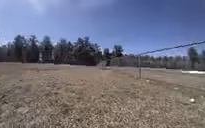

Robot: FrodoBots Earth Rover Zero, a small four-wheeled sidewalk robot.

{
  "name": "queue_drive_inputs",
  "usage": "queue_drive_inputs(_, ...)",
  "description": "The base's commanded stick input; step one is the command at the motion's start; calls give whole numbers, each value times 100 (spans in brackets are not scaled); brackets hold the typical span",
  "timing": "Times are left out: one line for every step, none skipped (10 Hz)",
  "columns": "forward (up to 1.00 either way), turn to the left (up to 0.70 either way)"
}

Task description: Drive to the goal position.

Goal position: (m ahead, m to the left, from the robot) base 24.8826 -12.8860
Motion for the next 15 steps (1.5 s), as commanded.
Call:
queue_drive_inputs(70,0)
queue_drive_inputs(70,0)
queue_drive_inputs(70,0)
queue_drive_inputs(70,0)
queue_drive_inputs(70,0)
queue_drive_inputs(70,0)
queue_drive_inputs(70,0)
queue_drive_inputs(70,0)
queue_drive_inputs(70,0)
queue_drive_inputs(70,0)
queue_drive_inputs(70,0)
queue_drive_inputs(70,0)
queue_drive_inputs(70,0)
queue_drive_inputs(70,0)
queue_drive_inputs(70,0)
